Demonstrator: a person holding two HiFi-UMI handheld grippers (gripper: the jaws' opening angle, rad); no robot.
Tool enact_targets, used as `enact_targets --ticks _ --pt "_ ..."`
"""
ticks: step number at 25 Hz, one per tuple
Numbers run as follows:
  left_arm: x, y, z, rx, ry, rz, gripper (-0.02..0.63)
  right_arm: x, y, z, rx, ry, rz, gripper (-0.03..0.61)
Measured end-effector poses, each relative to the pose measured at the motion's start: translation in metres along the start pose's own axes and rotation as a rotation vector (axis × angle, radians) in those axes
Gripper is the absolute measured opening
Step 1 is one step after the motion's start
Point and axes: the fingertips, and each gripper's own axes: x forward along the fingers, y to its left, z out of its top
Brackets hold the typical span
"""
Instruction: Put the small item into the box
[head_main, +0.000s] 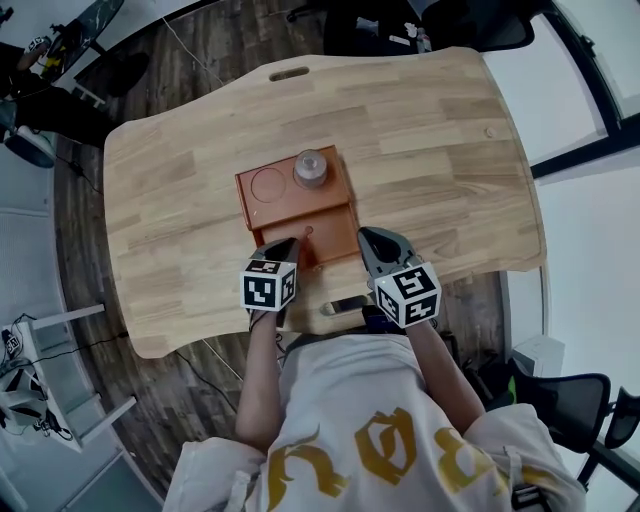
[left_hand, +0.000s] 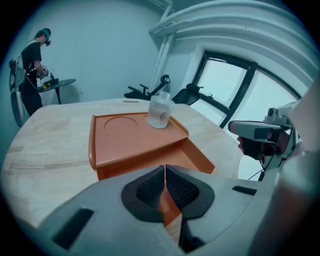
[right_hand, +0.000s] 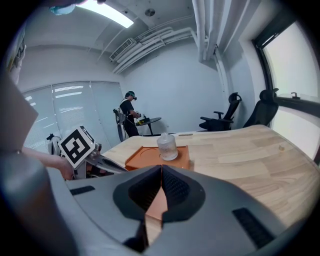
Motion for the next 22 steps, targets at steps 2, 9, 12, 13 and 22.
enact_targets --ticks 2,9,12,13,22 --pt "-0.010 -0.001 0.005 0.014 -0.045 0.011 0.012 -0.006 0.007 0.005 -0.015 -0.020 -0.005 0.012" --pt "-0.059 -0.013 0.036 0.069 -0.268 0.023 0.010 -0.028 0.023 0.020 -0.046 -0.084 -0.023 0.012" --pt "-0.085 -0.019 0.052 0.155 -0.377 0.073 0.010 -0.034 0.029 0.023 -0.048 -0.112 -0.039 0.012" --pt "-0.093 -0.021 0.055 0.173 -0.403 0.085 0.010 -0.037 0.031 0.025 -0.052 -0.124 -0.047 0.012" --pt "-0.146 -0.028 0.068 0.073 -0.605 0.067 0.009 -0.054 0.042 0.050 -0.067 -0.215 -0.073 0.012"
